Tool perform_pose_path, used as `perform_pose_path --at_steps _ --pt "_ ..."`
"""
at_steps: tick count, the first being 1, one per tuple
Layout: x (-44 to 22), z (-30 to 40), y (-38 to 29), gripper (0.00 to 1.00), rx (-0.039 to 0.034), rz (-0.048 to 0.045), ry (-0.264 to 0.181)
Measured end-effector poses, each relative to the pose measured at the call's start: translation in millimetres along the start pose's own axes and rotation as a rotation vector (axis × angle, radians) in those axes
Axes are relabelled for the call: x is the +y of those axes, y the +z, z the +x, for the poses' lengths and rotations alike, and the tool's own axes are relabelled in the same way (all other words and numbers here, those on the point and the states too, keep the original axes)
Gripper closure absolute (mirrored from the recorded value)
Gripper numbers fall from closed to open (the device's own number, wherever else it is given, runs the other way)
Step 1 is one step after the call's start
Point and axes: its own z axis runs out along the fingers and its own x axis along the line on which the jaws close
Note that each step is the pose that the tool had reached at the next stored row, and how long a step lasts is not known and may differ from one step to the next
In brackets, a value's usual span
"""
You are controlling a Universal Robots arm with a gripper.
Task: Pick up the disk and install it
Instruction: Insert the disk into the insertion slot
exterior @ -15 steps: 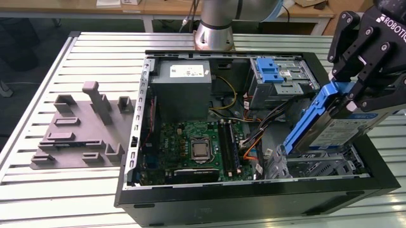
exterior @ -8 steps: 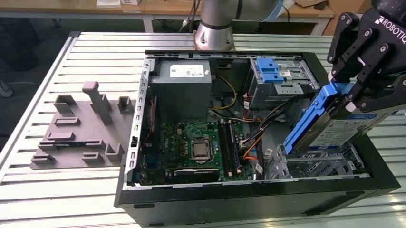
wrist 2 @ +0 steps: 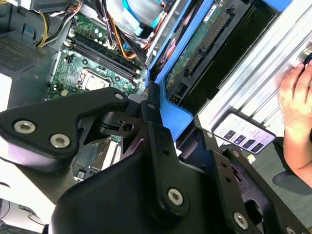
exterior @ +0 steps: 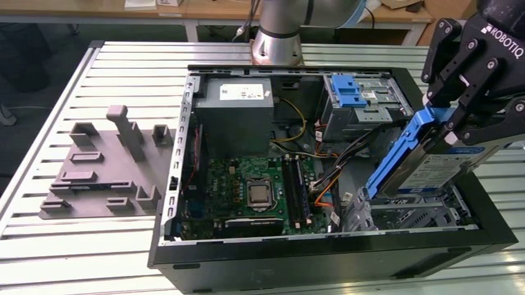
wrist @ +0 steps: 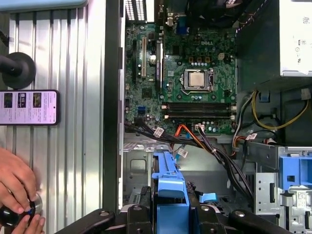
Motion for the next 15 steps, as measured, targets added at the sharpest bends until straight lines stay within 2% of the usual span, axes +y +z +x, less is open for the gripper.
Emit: perform_pose_path --at_steps 15 --pt "-0.5 1.1 12.4 0.64 -0.003 0.0001 0.009"
